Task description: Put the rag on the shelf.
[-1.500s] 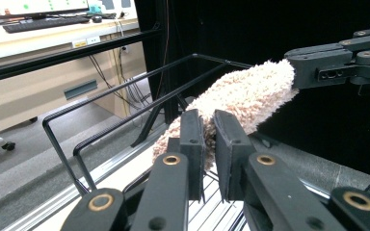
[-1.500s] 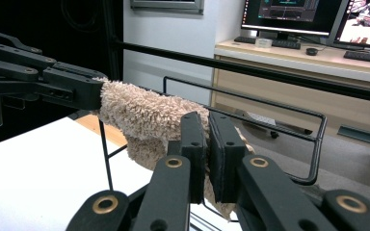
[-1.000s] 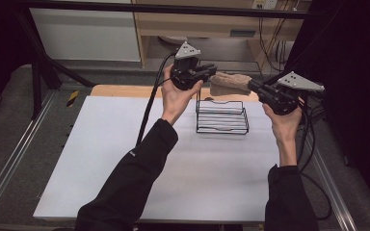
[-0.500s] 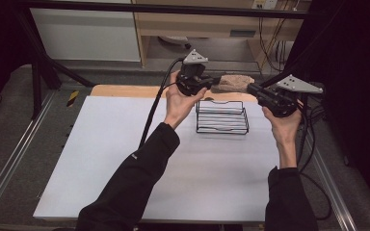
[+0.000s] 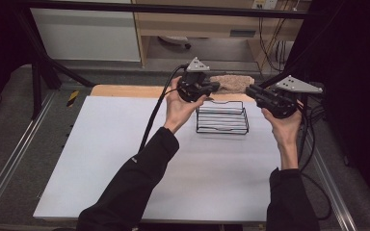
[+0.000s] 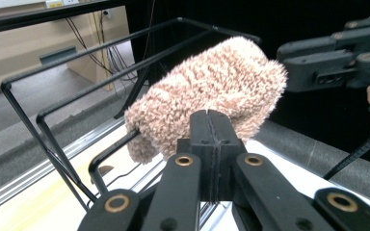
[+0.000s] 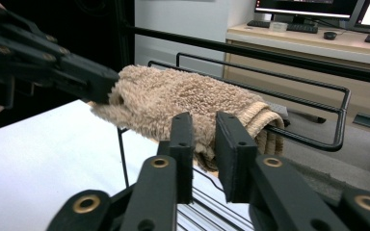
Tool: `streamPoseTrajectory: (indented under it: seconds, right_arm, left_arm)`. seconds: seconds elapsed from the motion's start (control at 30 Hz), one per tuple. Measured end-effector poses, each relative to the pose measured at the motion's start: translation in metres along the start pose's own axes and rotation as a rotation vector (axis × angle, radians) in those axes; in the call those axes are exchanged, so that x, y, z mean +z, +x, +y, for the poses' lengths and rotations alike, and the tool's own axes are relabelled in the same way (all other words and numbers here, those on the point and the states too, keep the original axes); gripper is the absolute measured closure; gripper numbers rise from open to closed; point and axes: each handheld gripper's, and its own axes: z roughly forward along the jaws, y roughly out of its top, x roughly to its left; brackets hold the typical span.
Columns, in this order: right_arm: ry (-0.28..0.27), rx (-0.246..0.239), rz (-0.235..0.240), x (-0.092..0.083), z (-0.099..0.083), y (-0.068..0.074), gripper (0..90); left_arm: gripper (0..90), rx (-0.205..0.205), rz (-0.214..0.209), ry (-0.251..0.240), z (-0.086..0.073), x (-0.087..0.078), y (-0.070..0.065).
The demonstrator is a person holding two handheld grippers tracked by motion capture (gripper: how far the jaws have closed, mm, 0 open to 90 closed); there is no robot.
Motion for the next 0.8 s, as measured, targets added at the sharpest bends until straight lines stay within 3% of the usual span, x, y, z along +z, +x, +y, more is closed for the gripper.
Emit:
streamPoseTrajectory:
  seconds: [0.13, 0.2, 0.3, 0.4, 0.53, 0.8]
  right_arm:
    - [-0.016, 0.009, 0.001, -0.002, 0.003, 0.000, 73.3]
    - [-0.026, 0.023, 0.013, -0.003, 0.005, 0.001, 76.4]
    - [0.009, 0.031, 0.025, 0.001, 0.005, 0.003, 86.9]
    - [0.053, 0.055, 0.024, 0.009, -0.001, 0.003, 90.0]
    - [0.085, 0.077, -0.003, 0.018, -0.012, 0.000, 90.0]
    - [0.092, 0.080, -0.053, 0.029, -0.018, -0.007, 90.0]
  left_arm:
    - [89.8, 0.012, 0.010, 0.023, -0.004, 0.004, 0.000]
    - [89.8, 0.014, 0.018, 0.031, -0.007, 0.006, 0.001]
    - [89.8, 0.010, 0.022, 0.034, -0.010, 0.008, 0.003]
    - [89.8, 0.015, 0.029, 0.046, -0.013, 0.011, 0.004]
    - [89.8, 0.017, 0.039, 0.052, -0.016, 0.015, 0.005]
    - [89.6, 0.006, 0.053, 0.042, -0.020, 0.022, 0.009]
